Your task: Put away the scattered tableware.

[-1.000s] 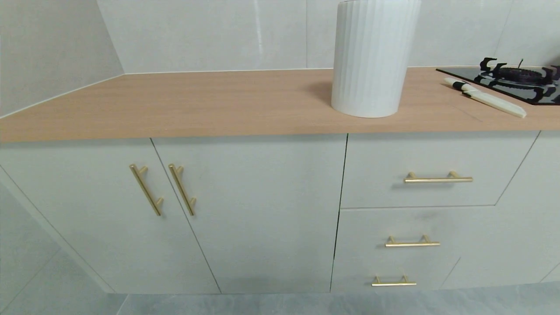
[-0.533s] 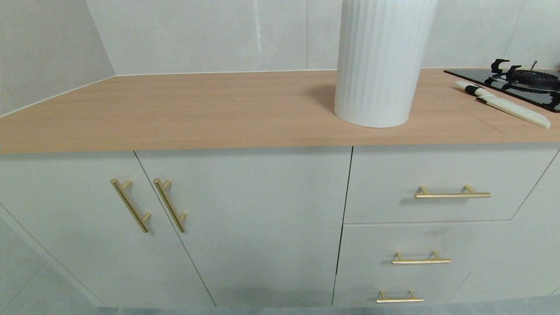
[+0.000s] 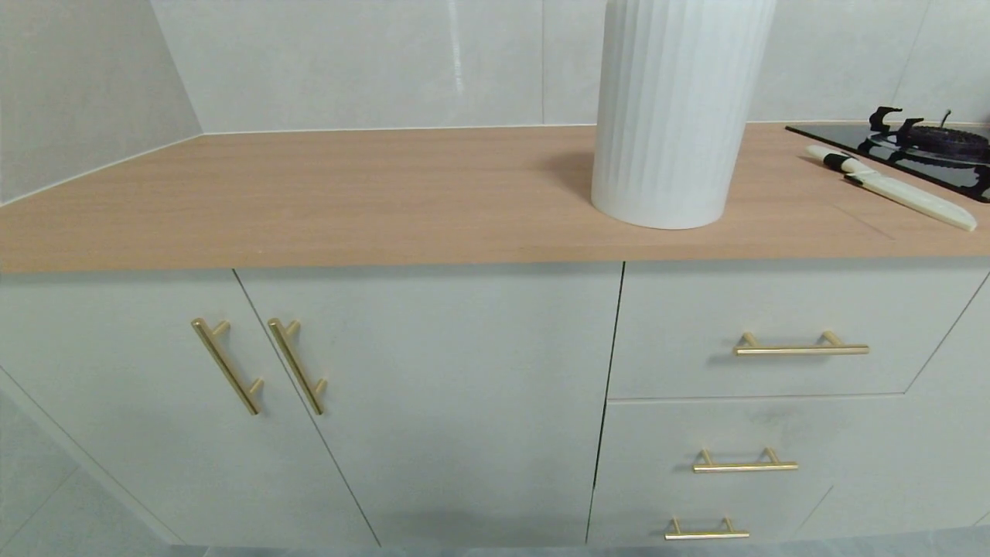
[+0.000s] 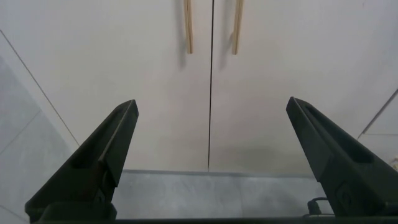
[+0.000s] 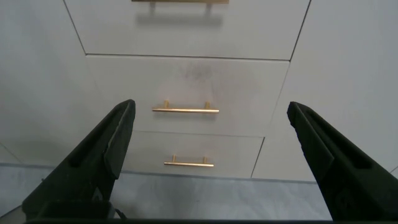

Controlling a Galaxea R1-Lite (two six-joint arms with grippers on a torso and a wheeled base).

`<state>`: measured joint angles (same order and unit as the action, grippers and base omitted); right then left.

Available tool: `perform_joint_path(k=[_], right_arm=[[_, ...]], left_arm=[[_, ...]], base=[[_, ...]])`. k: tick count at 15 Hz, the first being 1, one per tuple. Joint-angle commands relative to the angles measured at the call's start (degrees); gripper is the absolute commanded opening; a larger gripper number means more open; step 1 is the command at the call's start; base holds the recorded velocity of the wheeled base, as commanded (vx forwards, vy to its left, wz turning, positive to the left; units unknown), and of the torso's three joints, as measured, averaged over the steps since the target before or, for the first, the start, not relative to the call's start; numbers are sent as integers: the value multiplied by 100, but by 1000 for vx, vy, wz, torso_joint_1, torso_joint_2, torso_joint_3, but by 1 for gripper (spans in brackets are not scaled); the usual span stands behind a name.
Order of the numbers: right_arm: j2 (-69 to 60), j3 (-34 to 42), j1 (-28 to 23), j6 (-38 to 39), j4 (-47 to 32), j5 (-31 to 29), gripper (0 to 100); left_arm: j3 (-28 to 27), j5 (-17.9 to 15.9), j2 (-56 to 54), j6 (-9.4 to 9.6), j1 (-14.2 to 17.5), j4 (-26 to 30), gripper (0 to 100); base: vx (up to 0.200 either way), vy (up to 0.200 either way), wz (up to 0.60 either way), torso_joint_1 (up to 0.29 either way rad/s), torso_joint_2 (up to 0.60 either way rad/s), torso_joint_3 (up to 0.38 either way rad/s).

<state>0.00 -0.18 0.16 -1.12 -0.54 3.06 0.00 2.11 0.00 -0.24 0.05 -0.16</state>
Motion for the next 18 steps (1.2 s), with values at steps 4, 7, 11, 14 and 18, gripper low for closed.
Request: perform_joint_path(k=[4,7,11,14,18], right_arm=[[9,1,2,-2,1,2,100],[9,1,2,-2,1,2,100],[9,1,2,-2,1,2,100],[9,1,2,-11,1,10,100],[9,1,2,-11,1,2,100]], left_arm=[[0,0,9,-2,4,-2,100],[0,0,9,-2,4,-2,100],[0,0,9,-2,4,-2,100],[0,0,9,-2,4,-2,100],[0,0,9,-2,4,-2,100]], base=[[0,-200,0,7,1,4],[0,-200,0,2,7,-1],[0,0,0,0,0,0],[0,0,0,0,0,0],[0,0,0,0,0,0]])
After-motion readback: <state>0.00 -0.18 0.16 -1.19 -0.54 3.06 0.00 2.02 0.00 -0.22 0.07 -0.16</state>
